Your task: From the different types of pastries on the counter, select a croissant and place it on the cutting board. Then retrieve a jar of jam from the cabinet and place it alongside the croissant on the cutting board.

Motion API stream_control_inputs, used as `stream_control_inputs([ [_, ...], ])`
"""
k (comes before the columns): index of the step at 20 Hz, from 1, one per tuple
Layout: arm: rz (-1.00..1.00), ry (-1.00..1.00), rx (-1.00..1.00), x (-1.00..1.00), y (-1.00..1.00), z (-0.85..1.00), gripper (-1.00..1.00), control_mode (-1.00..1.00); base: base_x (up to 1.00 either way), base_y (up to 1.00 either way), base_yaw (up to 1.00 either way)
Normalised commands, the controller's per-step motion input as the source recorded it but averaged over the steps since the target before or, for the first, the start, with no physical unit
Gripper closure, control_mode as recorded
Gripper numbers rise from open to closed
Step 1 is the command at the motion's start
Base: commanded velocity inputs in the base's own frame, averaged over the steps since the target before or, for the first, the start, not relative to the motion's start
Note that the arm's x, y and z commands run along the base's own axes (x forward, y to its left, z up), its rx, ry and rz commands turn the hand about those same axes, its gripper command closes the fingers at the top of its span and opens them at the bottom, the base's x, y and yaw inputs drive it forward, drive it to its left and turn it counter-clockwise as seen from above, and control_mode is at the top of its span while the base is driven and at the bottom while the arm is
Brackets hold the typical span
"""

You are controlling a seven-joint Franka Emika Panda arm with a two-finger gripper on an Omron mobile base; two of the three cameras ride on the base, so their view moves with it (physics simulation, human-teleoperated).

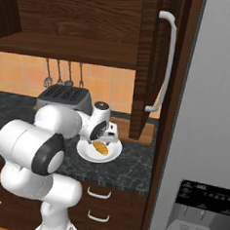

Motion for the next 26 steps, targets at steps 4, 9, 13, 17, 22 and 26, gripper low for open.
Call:
stream_control_inputs([
  [4, 0.0, 0.0, -0.01, 0.04, 0.0, -0.21, -1.0, -1.0, 0.0, 0.0, 0.0],
  [9, 0.0, 0.0, 0.0, 0.02, 0.0, -0.19, -1.0, -1.0, 0.0, 0.0, 0.0],
  [13, 0.0, 0.0, 0.0, 0.0, 0.0, -0.06, -1.0, -1.0, 0.0, 0.0, 0.0],
  [17, 0.0, 0.0, 0.0, 0.0, 0.0, -0.11, -1.0, -1.0, 0.0, 0.0, 0.0],
  [22, 0.0, 0.0, 0.0, 0.0, 0.0, -0.17, -1.0, -1.0, 0.0, 0.0, 0.0],
  [26, 0.0, 0.0, 0.0, 0.0, 0.0, 0.0, -1.0, -1.0, 0.0, 0.0, 0.0],
])
